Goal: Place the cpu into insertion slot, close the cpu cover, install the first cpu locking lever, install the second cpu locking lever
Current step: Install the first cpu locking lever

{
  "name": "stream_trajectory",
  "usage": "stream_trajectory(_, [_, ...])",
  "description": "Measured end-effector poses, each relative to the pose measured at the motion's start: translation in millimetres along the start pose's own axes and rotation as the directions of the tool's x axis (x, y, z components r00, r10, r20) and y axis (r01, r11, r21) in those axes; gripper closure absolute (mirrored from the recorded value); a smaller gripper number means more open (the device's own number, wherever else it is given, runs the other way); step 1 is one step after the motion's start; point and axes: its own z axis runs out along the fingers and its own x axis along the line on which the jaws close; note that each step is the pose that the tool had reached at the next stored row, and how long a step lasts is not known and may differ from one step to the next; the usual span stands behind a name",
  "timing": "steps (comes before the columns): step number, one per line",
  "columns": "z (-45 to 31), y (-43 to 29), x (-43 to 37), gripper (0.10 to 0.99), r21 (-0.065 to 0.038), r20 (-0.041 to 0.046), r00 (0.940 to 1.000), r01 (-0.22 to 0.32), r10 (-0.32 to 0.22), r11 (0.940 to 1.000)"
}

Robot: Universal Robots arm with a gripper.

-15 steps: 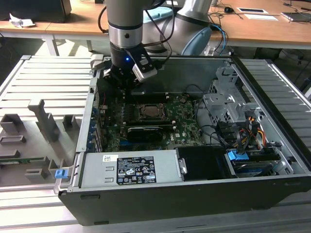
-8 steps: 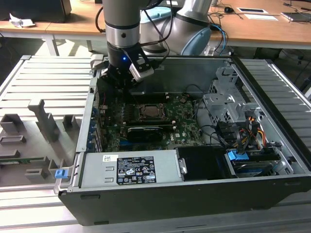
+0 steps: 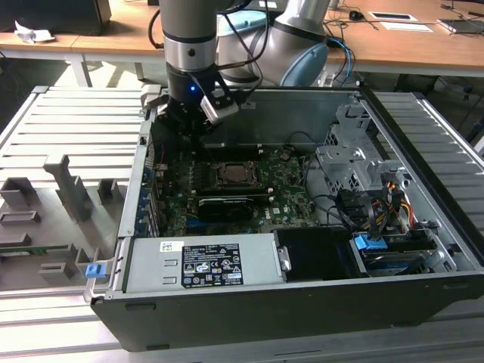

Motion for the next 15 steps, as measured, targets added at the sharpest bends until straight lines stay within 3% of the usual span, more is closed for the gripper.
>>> stream_trajectory(6, [0.7,8.0,-0.6,0.98,0.0,-0.0001,1.0,0.0,0.0,1.0])
stream_trajectory(15, [1.5,13.4,-3.5,0.98,0.0,-0.0001,1.0,0.0,0.0,1.0])
